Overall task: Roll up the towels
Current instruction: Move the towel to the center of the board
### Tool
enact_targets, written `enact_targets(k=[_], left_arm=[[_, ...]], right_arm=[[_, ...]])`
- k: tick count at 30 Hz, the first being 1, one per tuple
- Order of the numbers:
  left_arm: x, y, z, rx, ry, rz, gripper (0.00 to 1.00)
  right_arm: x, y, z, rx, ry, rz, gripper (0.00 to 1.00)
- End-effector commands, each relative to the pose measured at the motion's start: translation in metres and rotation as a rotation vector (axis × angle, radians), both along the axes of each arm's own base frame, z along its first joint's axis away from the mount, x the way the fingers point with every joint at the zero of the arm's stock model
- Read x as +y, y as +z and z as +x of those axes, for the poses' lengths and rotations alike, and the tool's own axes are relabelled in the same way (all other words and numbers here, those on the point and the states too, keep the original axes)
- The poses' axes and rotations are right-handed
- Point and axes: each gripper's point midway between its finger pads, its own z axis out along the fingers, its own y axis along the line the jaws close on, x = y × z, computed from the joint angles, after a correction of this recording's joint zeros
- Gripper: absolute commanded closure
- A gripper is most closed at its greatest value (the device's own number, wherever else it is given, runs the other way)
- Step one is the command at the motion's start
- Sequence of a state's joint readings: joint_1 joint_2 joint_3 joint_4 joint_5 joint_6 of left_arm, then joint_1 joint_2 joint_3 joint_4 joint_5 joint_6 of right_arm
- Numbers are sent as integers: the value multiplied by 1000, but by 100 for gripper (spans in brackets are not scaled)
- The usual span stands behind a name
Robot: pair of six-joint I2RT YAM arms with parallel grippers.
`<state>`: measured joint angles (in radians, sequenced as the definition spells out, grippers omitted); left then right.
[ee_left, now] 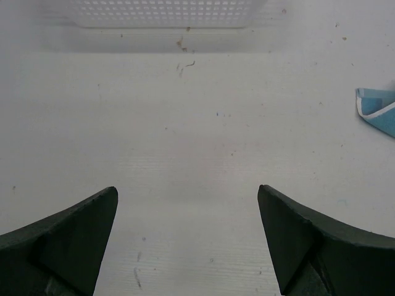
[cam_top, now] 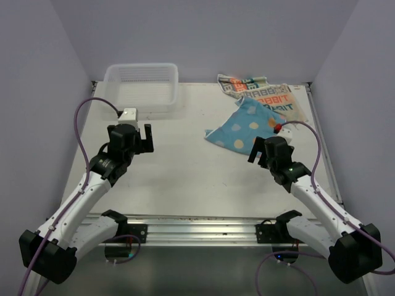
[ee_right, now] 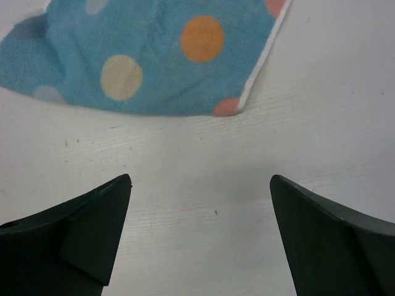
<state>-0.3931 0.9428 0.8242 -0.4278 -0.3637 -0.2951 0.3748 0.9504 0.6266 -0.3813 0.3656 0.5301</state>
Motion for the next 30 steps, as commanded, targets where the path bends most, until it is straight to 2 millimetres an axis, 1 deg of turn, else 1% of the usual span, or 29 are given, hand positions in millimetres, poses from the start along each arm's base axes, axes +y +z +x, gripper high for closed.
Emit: enact_targets(k=[1,2,4,8,9,11,12,13,15,17,18,19,20,21,22,23,24,25,26,27,28,29,30], left_arm=[[3,15,5,-48,23,-10,0],[3,15,5,-45,21,-10,0],[3,14,5,-43,20,-11,0],[1,15,5,-40,10,-20,0],[1,15,4,-42,10,-23,0],[2,18,4,-51,12,-26,0],[2,19,3,-56,9,-30,0],[1,20,3,-58,5,-33,0],[1,20,3,-59,5,-35,0],[1,19,3,-54,3,-35,0],[1,20,3,-55,2,-36,0],[0,22,2,-61,-4,-42,0],[-1,23,2,-63,-6,-45,0],[-1,25,1,-71,-11,-50,0],[-3,25,1,-75,-19,-56,0],[-3,25,0,-77,-23,-59,0],[-4,26,0,-79,-27,-63,0],[-6,27,0,-80,-36,-68,0],[-7,26,0,-78,-40,-70,0],[-8,26,1,-75,-46,-72,0],[-10,24,0,-68,-54,-73,0],[-11,25,0,-70,-58,-77,0],[-12,26,0,-70,-63,-80,0]], right_arm=[[3,14,9,-45,5,8,1],[3,16,11,-65,-1,14,1],[0,15,10,-60,-12,2,1],[-7,8,8,-28,-21,-46,1],[-12,6,9,-22,-44,-72,1],[-13,5,11,-9,-45,-89,1],[-12,1,13,11,-42,-100,1],[-12,6,19,4,-48,-102,1],[-8,10,28,4,-48,-104,1],[-4,16,47,6,-60,-115,1],[1,28,60,-16,-64,-108,1],[6,20,69,13,-58,-108,1],[11,19,78,18,-52,-103,2],[19,30,91,-6,-43,-82,2],[26,15,101,32,-34,-88,3],[33,13,108,45,-13,-73,5],[43,23,121,29,8,-48,6],[51,7,126,73,31,-44,8],[66,3,130,88,84,0,11],[76,6,138,84,106,26,13],[87,4,142,89,139,48,14],[96,-9,145,124,160,51,16],[107,-1,154,107,181,53,17]])
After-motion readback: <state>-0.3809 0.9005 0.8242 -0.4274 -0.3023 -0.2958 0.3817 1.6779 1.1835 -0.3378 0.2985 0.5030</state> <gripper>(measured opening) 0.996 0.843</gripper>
